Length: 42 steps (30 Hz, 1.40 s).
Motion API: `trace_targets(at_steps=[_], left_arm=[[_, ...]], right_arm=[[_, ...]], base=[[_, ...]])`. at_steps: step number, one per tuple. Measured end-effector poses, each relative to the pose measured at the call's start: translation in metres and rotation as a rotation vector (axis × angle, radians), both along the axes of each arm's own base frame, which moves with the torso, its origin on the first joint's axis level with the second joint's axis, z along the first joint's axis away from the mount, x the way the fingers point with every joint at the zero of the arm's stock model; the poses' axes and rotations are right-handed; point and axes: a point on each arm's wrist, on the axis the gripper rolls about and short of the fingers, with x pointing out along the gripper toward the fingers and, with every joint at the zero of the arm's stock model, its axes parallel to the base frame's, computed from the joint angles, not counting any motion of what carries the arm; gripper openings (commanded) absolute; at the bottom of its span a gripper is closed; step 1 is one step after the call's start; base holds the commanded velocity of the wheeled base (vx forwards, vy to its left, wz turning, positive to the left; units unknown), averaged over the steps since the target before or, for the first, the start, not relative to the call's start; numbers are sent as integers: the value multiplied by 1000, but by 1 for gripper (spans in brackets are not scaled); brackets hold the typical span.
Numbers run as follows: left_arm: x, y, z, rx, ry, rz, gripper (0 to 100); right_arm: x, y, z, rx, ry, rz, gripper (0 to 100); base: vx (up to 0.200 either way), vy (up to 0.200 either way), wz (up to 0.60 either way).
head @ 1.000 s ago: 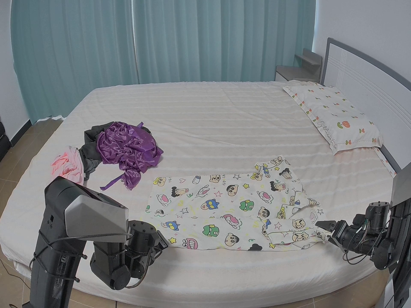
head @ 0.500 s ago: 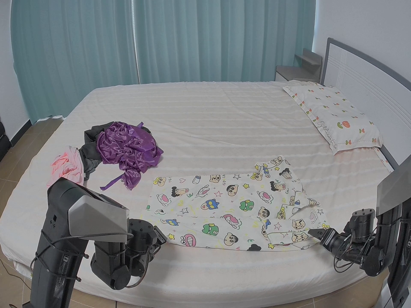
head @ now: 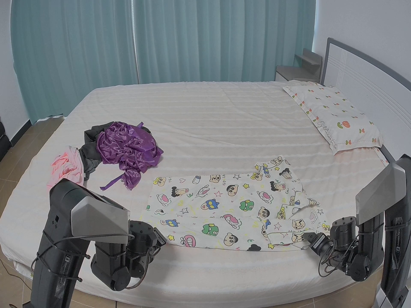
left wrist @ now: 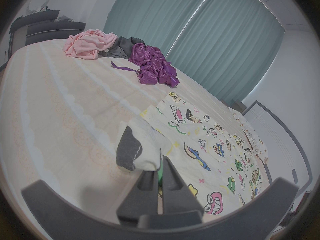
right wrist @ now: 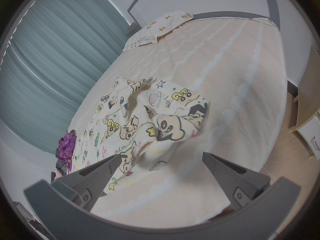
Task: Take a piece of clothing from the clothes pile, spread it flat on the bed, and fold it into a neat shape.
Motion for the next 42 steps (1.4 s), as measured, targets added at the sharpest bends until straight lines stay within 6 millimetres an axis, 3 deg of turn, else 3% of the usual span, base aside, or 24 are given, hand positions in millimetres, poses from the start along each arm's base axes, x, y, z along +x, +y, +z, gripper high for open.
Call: trace_targets(at_steps=[21,22,33,42], left_arm=[[-1,0,0,-1,-2,-1,0],[-1,0,1,-4,-8,-1,0],[-4,2,2,-1,-15,-5,0],[-10,2,1,65,2,-39,0]], right_arm=[[31,15,-15,-35,-30,-3,100],[32,16,-15,-37,-24,-3,0],[39,17,-13,-33,-39,-8,0],[30,14,-4,-33,-39,-7,0]], base=[[0,0,0],[0,0,0],[0,0,0],[0,0,0]])
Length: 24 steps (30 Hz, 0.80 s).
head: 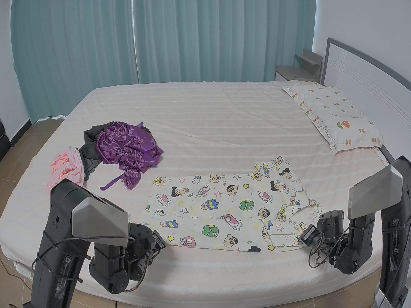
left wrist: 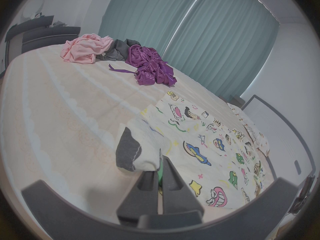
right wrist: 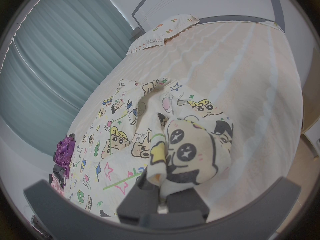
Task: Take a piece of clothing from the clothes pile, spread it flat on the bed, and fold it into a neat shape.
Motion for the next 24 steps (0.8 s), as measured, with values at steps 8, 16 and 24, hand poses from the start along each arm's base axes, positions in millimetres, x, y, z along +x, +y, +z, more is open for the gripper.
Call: trace_targets(at_steps=[8,16,24], left_arm=[[-14,5,-1,88,41,-14,0],[-27,11,8,105,65,-19,0],[-46,13,12,126,113,-42,0]], right_arm=[[-14,-4,14,-4,3,10,0],[-28,-7,19,-12,28,29,0],[-39,-10,22,-31,45,49,0]], base=[[0,0,0],[0,0,0],[0,0,0]])
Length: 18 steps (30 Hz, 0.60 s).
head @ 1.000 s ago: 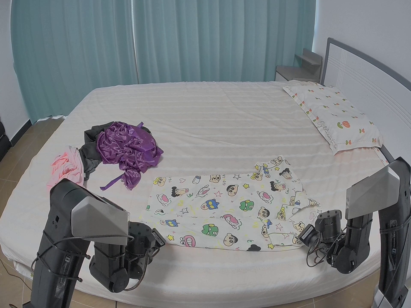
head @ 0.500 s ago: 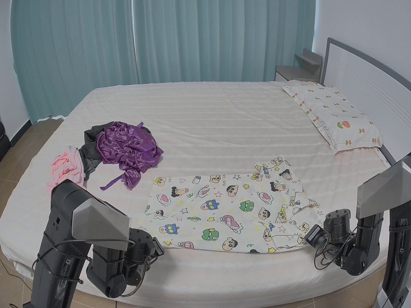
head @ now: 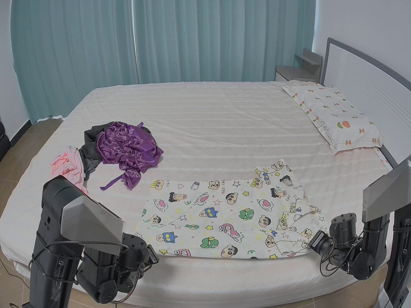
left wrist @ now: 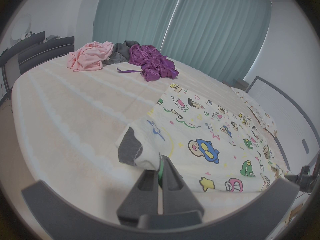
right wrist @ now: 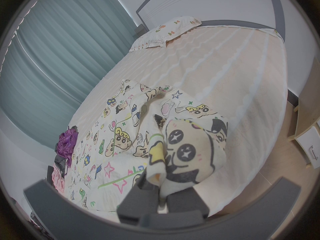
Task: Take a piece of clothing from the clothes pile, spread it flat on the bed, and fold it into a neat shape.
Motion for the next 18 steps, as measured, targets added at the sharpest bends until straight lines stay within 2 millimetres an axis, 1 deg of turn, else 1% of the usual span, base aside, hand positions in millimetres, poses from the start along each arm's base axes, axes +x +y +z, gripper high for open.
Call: trace_targets(at_steps=[2,5,13,14,15,16,18], left_arm=[[-3,0,0,2,9,-4,0],[-15,0,0,4,42,-13,0],[-24,1,0,22,61,-12,0],[-25,1,0,24,64,-14,100],[-25,1,0,26,66,-15,100],[-26,1,0,29,70,-15,100],[-27,2,-1,32,74,-15,100]], right_arm=[[-2,0,0,0,4,3,0],[-10,-2,0,6,23,20,0],[-15,-3,-1,-1,41,41,0],[-15,-3,-2,-2,45,42,0],[-15,-3,-2,-1,47,43,0],[-15,-3,-2,-1,49,44,100],[-15,-3,-3,1,51,47,100]], base=[[0,0,0],[0,0,0],[0,0,0],[0,0,0],[0,0,0],[0,0,0],[0,0,0]])
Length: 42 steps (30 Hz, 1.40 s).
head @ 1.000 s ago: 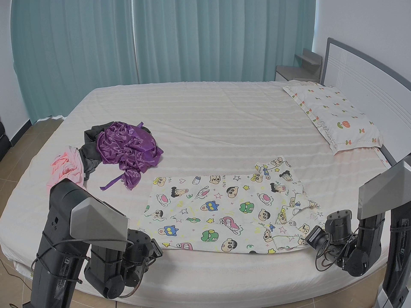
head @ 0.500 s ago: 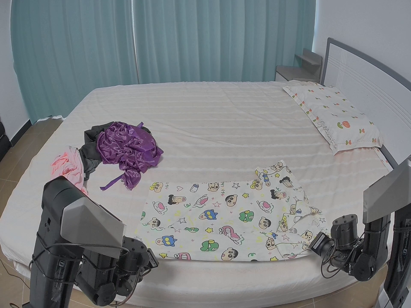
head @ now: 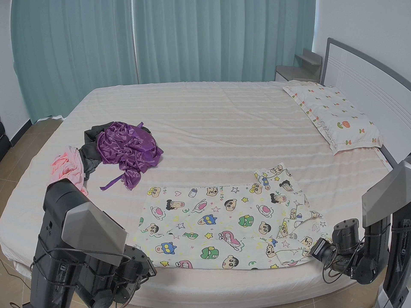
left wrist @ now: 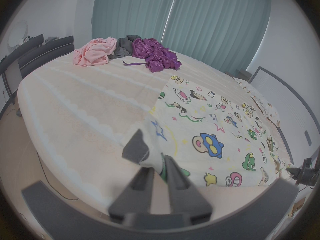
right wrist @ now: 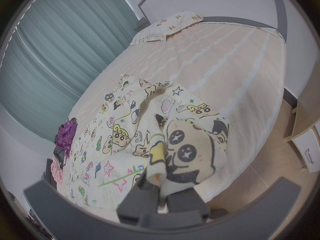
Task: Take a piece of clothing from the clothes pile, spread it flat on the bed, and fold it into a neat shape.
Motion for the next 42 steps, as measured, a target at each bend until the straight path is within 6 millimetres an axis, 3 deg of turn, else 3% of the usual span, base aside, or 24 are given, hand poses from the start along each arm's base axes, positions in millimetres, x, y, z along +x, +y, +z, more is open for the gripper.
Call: trace_targets(at_steps=[10,24,33,42], left_arm=[[-1,2,8,-22,-15,11,100],[-3,24,92,-177,-243,-47,100],[6,29,109,-267,-320,-9,100],[12,27,105,-274,-318,-7,100]], right_arm=[[3,0,5,12,-45,-6,100],[-19,-12,59,15,-84,-14,100],[-25,-24,86,-5,-196,-2,100],[16,-25,114,75,-343,55,100]], base=[[0,0,0],[0,0,0],[133,0,0],[200,0,0]])
